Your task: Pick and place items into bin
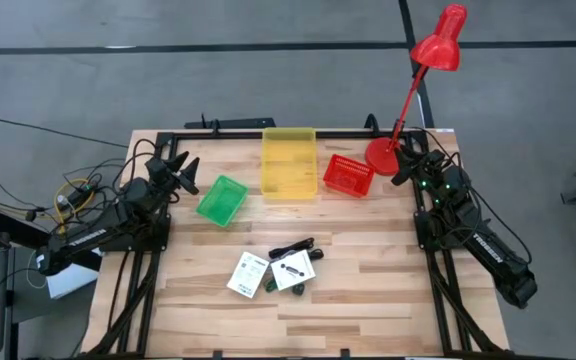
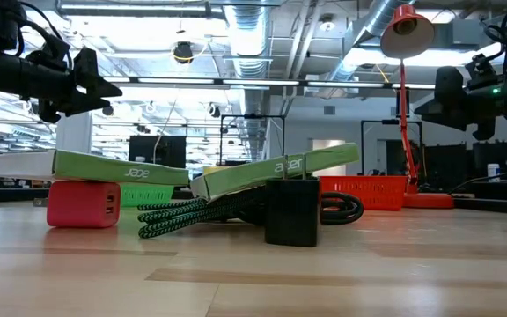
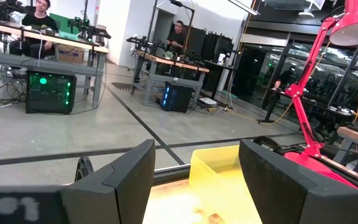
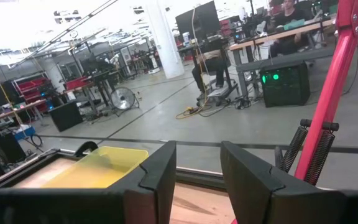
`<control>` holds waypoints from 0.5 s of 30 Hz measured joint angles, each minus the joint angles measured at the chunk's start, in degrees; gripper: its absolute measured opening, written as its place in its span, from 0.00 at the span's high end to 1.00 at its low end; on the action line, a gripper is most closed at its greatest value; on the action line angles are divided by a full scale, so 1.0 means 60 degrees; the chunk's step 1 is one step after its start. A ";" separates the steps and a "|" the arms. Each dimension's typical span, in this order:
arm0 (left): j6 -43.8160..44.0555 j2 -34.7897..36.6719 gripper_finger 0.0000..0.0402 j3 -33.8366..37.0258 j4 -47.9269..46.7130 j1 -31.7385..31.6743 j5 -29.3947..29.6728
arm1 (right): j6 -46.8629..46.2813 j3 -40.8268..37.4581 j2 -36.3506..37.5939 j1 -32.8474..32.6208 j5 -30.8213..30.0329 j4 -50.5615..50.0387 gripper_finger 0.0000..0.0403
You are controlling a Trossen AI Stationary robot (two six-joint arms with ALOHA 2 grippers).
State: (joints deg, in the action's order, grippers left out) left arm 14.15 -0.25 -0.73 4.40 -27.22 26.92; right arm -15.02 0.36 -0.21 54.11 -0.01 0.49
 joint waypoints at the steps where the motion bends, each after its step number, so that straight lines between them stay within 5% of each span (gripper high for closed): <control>1: 0.0000 -0.0001 0.44 0.0004 0.0004 0.0000 0.0000 | -0.0001 -0.0002 0.0000 -0.0002 0.0000 0.0002 0.70; 11: -0.0063 -0.0001 0.44 0.0004 0.0021 0.0004 0.0056 | -0.0002 0.0000 0.0003 0.0000 -0.0003 0.0004 0.70; 15: -0.0138 0.0001 0.44 0.0004 0.0094 0.0004 0.0785 | -0.0002 0.0000 0.0002 -0.0004 -0.0004 0.0004 0.70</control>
State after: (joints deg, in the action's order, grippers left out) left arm 13.33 -0.24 -0.71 4.97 -27.20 31.63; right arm -15.03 0.36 -0.20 54.09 -0.03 0.51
